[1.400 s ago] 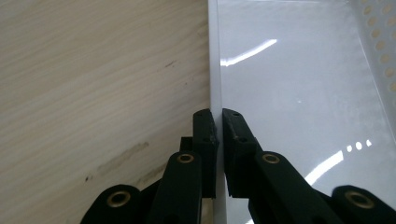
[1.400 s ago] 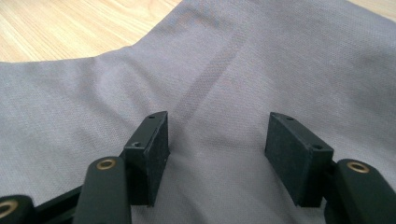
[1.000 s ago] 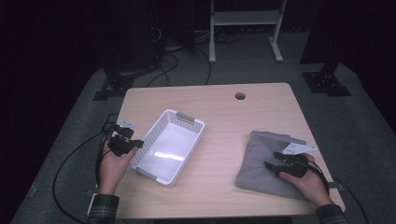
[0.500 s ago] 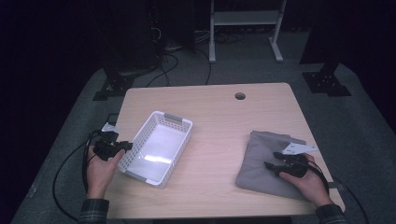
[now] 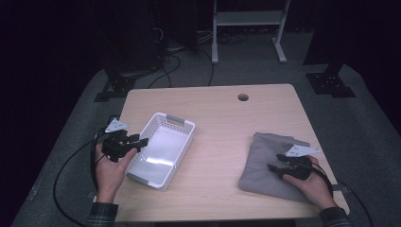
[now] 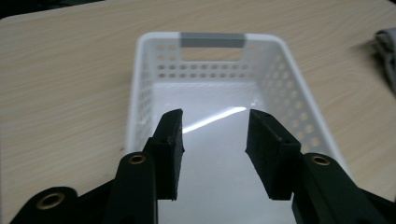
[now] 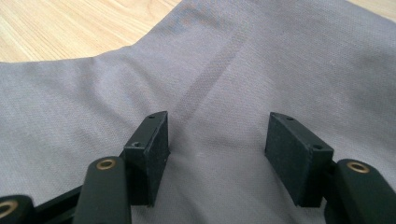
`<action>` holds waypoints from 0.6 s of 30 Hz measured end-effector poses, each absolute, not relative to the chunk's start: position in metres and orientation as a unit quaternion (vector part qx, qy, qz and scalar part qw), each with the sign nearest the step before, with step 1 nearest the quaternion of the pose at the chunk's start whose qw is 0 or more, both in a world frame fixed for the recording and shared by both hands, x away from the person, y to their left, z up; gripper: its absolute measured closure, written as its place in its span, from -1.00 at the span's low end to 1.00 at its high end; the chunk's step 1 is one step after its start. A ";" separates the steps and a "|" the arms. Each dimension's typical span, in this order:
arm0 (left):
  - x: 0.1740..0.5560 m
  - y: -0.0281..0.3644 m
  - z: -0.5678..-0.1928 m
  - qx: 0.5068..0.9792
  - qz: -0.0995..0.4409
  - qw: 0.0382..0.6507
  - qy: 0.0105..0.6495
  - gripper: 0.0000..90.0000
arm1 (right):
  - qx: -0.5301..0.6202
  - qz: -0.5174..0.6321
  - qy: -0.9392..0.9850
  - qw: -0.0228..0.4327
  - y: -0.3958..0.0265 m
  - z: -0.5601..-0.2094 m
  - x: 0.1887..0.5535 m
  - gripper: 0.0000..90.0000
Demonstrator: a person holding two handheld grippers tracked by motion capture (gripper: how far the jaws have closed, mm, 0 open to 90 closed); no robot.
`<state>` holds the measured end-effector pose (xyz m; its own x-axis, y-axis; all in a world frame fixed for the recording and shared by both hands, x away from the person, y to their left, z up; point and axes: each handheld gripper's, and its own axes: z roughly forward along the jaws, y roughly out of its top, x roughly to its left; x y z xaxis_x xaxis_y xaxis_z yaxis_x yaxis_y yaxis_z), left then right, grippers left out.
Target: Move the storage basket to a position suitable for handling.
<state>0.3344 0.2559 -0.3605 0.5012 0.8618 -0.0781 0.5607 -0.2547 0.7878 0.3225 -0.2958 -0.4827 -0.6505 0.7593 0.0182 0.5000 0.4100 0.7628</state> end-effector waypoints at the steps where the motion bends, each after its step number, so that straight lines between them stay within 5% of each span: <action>1: 0.334 0.250 -0.360 0.772 0.186 0.402 0.456 0.19 | 0.382 0.386 0.823 0.169 -0.296 -0.483 0.323 -0.15; 18: 0.319 0.154 -0.375 0.804 0.176 0.448 0.350 -0.21 | 0.382 0.385 0.823 0.169 -0.296 -0.483 0.323 -0.15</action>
<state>0.3193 0.1542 -0.3753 0.6932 0.7201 -0.0302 0.4043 -0.3538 0.8434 0.3228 -0.2957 -0.4828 -0.6512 0.7587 0.0166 0.4985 0.4112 0.7631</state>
